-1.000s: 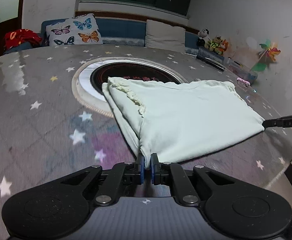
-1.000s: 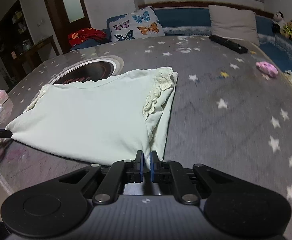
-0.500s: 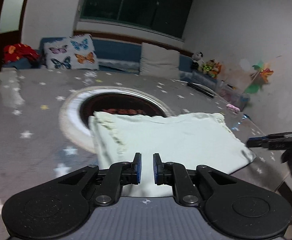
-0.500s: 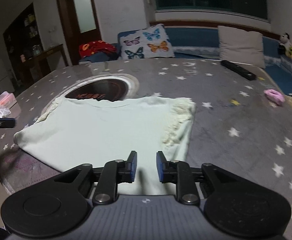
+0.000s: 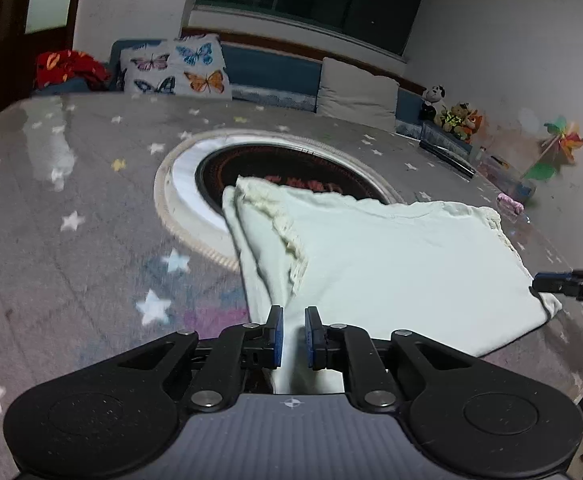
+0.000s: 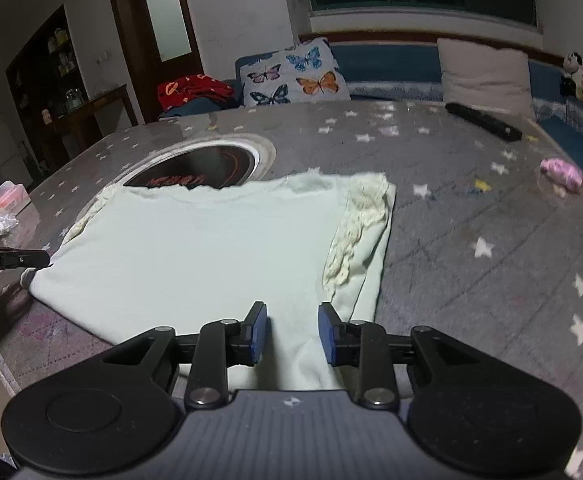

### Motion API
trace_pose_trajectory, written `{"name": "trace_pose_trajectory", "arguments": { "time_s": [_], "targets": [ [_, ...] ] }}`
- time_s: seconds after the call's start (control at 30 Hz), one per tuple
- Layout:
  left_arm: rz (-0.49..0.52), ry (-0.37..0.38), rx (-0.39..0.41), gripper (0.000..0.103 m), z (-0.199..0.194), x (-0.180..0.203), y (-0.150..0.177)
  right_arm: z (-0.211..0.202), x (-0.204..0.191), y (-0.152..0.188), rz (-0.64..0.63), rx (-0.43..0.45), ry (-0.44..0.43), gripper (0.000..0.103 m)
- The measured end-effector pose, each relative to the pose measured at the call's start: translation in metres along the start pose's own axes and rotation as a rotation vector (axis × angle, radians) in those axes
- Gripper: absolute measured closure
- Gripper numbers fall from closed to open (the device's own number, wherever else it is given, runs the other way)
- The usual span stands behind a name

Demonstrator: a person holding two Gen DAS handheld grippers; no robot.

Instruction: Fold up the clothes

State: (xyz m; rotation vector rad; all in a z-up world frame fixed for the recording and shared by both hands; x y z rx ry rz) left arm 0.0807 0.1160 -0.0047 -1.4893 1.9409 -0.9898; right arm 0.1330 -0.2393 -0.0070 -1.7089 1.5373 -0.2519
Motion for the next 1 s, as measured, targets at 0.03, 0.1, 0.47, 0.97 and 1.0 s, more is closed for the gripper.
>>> {"name": "trace_pose_trajectory", "arguments": {
  "time_s": [0.03,0.1,0.47,0.97,1.0],
  "targets": [
    [0.002,0.007,0.012,0.090,0.001,0.002,-0.005,0.001,0.001,-0.001,0.003,0.002,0.001,0.069],
    [0.006,0.021,0.029,0.090,0.005,0.007,-0.013,0.003,0.002,-0.003,0.010,0.005,0.002,0.069],
    [0.014,0.022,-0.023,0.090,0.030,0.004,-0.020,0.013,0.007,-0.019,0.041,0.025,0.002,0.069],
    [0.018,0.023,-0.037,0.088,0.063,-0.007,-0.039,0.087,0.004,-0.080,0.054,0.038,0.017,0.075],
    [0.019,0.023,-0.035,0.088,0.063,-0.007,-0.039,0.088,0.006,-0.081,0.068,0.040,0.022,0.079]
  ]
}}
Point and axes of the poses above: each gripper's, at about its wrist camera, not at the fingertips, and z roughly the way its jaws point, x to its right, y to its underside, the point moved 4 cm from there along z, roughly the way its jaws point, and after that the axes turned 14 degrees about z, right-handed, at the moved point
